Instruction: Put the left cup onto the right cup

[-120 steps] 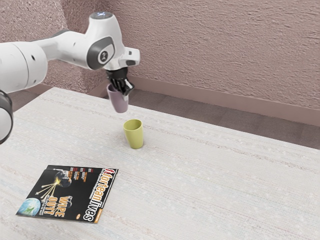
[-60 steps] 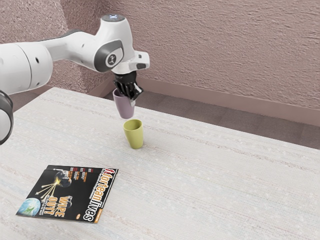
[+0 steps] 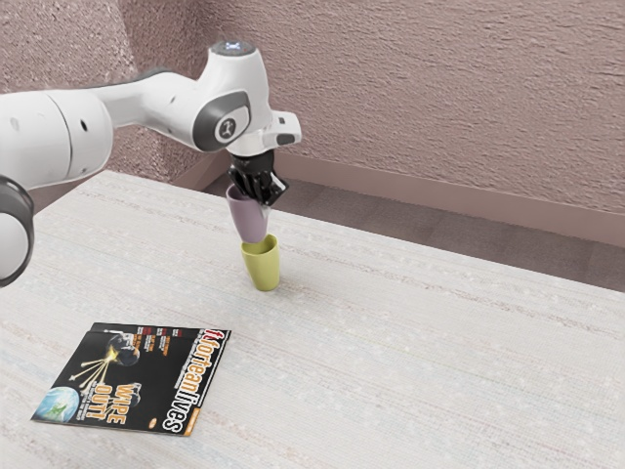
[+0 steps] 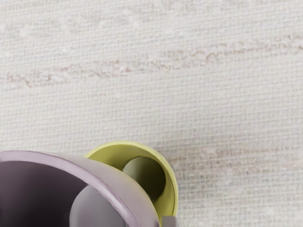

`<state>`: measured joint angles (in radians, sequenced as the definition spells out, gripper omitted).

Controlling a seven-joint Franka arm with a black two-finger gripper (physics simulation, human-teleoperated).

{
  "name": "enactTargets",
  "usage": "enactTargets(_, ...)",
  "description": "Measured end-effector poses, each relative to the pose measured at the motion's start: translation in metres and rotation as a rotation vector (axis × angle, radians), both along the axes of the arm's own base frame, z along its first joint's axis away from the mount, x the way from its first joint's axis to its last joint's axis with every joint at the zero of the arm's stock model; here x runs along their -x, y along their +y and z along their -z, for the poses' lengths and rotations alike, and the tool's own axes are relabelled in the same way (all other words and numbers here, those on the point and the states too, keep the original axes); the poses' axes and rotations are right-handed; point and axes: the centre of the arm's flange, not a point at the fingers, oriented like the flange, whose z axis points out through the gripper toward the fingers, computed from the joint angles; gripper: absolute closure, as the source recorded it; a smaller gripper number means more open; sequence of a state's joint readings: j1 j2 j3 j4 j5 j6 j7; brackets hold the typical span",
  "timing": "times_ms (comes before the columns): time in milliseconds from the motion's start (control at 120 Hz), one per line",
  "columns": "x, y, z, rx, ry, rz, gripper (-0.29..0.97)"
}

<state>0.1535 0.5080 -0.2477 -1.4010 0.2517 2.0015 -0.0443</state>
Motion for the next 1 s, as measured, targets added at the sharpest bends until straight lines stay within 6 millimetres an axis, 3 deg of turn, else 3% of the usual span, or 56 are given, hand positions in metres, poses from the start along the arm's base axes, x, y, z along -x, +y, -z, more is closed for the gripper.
enactTargets(292,-0.001,-0.011,0.004,0.004,-0.008,-0.025,0.78)
enactTargets(1000,-0.008,-0.007,0.04,0.012,0.005,-0.084,0.78)
